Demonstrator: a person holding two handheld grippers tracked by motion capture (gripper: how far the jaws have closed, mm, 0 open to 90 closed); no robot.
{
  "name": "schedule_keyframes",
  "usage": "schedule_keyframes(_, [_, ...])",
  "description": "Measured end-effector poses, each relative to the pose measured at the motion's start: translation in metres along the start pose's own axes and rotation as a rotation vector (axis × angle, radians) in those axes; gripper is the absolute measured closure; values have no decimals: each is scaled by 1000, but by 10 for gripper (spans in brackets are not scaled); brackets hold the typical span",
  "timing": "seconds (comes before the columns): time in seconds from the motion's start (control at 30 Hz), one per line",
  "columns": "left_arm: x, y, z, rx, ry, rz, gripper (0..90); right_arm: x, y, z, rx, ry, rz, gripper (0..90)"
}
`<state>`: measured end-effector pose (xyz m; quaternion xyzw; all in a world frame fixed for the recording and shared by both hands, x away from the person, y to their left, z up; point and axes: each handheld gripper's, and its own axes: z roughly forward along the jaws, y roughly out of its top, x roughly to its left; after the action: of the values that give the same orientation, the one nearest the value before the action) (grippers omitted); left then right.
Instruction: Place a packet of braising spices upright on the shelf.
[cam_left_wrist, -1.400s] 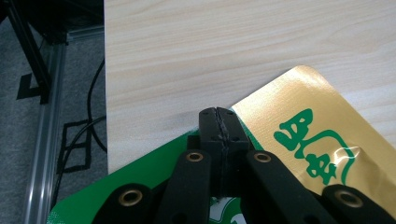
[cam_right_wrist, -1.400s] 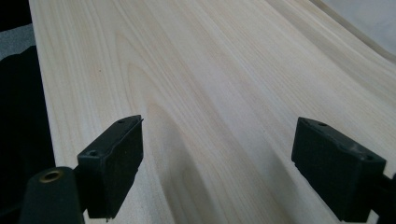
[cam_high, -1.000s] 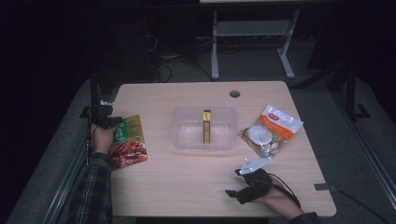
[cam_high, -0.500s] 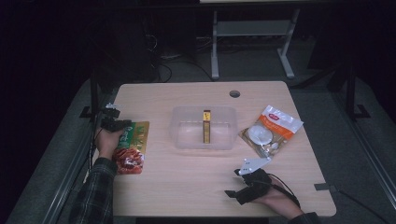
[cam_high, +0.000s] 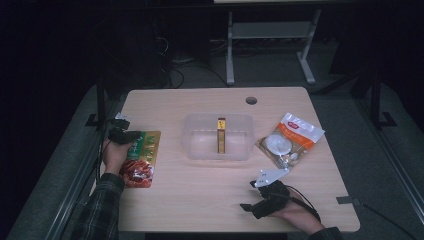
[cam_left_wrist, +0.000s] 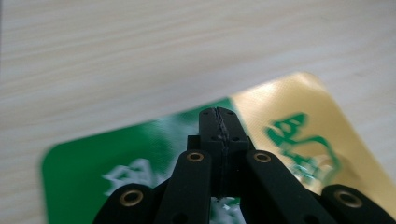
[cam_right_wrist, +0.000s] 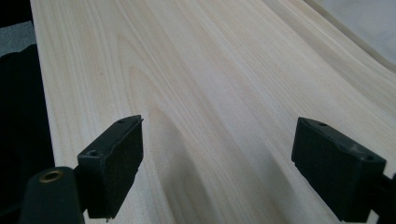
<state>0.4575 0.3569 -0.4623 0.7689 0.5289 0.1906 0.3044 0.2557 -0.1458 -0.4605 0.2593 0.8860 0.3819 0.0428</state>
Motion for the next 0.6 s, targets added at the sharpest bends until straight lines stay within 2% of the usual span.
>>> schedule_keyframes(0.07, [4, 0, 3, -23, 2, -13, 900, 0, 0, 0, 3, 0, 0, 164])
schedule_keyframes(0.17, [4, 0, 4, -30, -4, -20, 900, -1, 0, 1, 4, -1, 1, 164])
schedule_keyframes(0.2, [4, 1, 4, -25, -10, -16, 900, -2, 0, 1, 5, 0, 2, 164])
schedule_keyframes(0.23, [0, 4, 6, -13, -9, 6, 900, -2, 0, 1, 6, 1, 2, 163])
schedule_keyframes(0.4, [-5, 7, 7, -3, -3, 13, 900, -1, 0, 1, 5, 2, -1, 164])
schedule_keyframes(0.47, [-7, 8, 8, 0, -31, 13, 900, -1, 0, 0, 3, 1, -2, 163])
schedule_keyframes(0.5, [-14, 8, 8, 5, -41, 38, 900, -1, 0, 0, 0, 1, -3, 164])
schedule_keyframes(0.6, [-20, 8, 8, 7, -53, 56, 900, -1, 0, 0, 1, 2, -3, 163])
